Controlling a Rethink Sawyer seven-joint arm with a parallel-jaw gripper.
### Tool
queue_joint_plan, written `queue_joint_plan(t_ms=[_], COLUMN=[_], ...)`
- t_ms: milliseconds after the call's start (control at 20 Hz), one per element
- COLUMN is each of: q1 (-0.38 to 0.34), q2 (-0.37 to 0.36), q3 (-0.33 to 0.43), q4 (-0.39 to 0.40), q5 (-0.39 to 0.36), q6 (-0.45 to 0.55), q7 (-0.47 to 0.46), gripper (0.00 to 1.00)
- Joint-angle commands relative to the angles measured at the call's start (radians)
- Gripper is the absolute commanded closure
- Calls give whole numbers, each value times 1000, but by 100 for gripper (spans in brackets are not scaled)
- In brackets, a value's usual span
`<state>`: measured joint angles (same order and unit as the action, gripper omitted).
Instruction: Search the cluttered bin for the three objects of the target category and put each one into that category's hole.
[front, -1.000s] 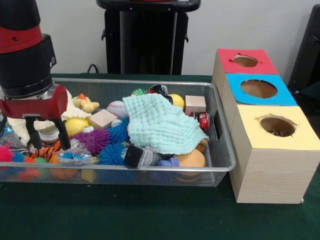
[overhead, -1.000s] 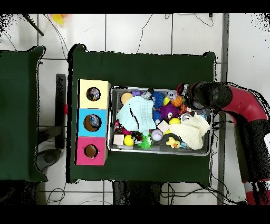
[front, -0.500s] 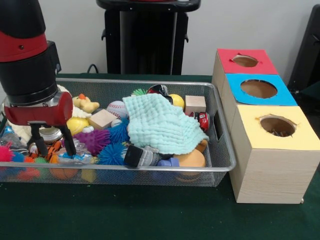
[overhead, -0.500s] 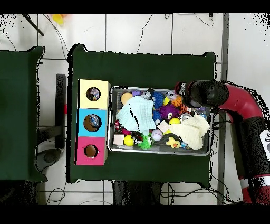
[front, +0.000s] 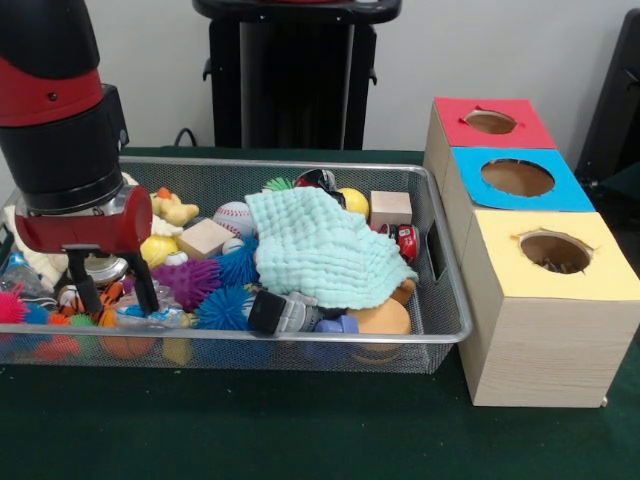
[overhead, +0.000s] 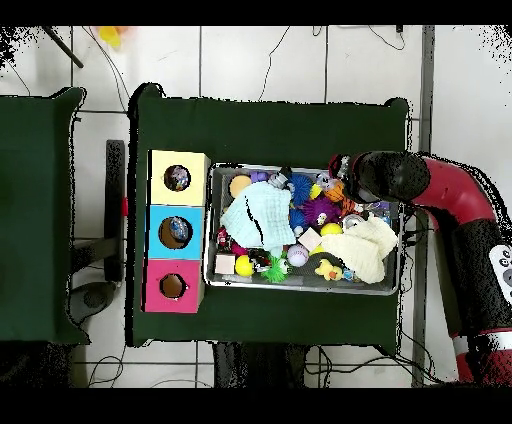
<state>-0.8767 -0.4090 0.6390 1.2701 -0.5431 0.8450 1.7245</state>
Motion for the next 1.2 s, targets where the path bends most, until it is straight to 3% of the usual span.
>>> queue_joint_plan(t_ms=[50, 850, 1200], q1=[9, 19, 44], q2=[37, 36, -11], q3=[30, 3, -39], q4=[14, 64, 147], q5=[-62, -82, -84], q6=[-42, -86, -123], q7=[-243, -191, -83], gripper=[0, 0, 0])
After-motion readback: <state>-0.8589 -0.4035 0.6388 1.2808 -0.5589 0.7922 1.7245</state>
